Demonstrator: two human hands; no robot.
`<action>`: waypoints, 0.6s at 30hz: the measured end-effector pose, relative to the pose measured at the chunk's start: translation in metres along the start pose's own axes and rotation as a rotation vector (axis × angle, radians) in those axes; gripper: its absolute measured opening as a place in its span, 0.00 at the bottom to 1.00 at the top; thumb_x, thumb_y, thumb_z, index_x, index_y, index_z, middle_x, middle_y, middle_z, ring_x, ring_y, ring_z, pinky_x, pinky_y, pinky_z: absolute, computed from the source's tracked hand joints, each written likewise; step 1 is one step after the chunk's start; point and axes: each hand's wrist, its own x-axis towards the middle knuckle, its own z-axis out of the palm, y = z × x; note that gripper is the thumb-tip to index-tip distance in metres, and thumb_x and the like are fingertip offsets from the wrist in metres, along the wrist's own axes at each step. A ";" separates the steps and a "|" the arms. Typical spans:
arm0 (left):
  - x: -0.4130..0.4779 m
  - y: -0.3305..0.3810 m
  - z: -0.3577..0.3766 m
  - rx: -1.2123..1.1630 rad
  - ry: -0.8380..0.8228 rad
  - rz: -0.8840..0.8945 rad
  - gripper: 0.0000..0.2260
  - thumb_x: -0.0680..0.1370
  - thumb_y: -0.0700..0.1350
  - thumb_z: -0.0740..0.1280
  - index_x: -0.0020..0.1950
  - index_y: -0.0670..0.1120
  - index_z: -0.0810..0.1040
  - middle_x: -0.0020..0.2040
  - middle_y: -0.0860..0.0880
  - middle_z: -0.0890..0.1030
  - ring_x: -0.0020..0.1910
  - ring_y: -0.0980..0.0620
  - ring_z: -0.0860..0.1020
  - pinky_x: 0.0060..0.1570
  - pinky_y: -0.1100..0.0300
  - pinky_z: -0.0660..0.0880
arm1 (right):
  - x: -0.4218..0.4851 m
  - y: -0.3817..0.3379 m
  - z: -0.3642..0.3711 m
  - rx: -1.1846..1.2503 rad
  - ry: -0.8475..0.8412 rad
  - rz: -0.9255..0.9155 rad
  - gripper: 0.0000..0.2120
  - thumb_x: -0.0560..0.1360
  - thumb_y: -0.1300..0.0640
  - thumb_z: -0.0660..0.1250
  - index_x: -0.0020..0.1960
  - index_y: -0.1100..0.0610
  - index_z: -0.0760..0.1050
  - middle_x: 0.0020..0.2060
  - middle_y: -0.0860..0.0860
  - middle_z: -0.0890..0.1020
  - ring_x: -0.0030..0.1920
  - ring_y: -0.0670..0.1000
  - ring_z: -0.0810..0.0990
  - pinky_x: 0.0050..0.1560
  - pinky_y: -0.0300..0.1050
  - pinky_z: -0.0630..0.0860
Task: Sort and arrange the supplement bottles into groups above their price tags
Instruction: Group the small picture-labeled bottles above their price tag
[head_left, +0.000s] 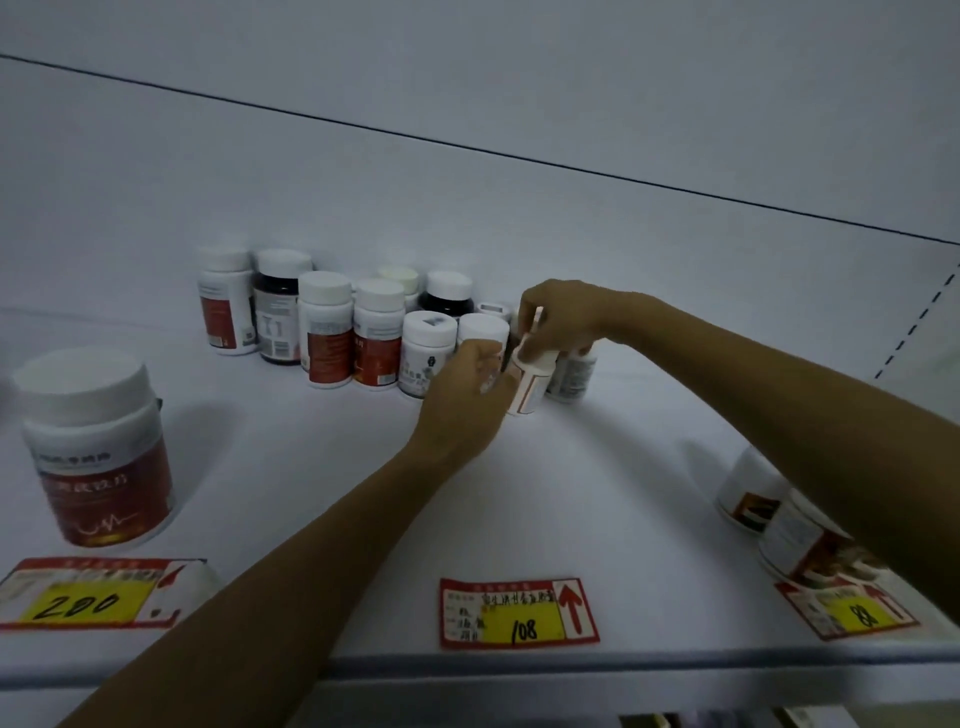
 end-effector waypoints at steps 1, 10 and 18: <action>0.000 -0.001 0.000 0.033 0.008 0.031 0.16 0.78 0.43 0.64 0.65 0.42 0.70 0.62 0.47 0.75 0.60 0.51 0.74 0.59 0.58 0.71 | -0.003 0.001 -0.003 0.040 -0.035 -0.005 0.12 0.72 0.56 0.71 0.54 0.56 0.74 0.52 0.54 0.78 0.48 0.54 0.81 0.39 0.44 0.80; -0.005 0.002 0.006 -0.099 -0.209 0.057 0.19 0.77 0.46 0.65 0.67 0.48 0.68 0.57 0.55 0.75 0.56 0.56 0.75 0.48 0.69 0.74 | -0.027 0.022 -0.032 0.310 -0.228 -0.219 0.12 0.69 0.68 0.71 0.50 0.58 0.77 0.50 0.49 0.82 0.52 0.54 0.82 0.50 0.45 0.81; -0.008 -0.002 0.006 -0.072 -0.135 0.025 0.20 0.73 0.46 0.70 0.63 0.48 0.69 0.57 0.55 0.76 0.49 0.61 0.77 0.47 0.70 0.75 | -0.039 0.036 -0.035 0.597 -0.196 -0.187 0.13 0.73 0.69 0.67 0.52 0.55 0.76 0.56 0.51 0.80 0.54 0.54 0.81 0.50 0.46 0.81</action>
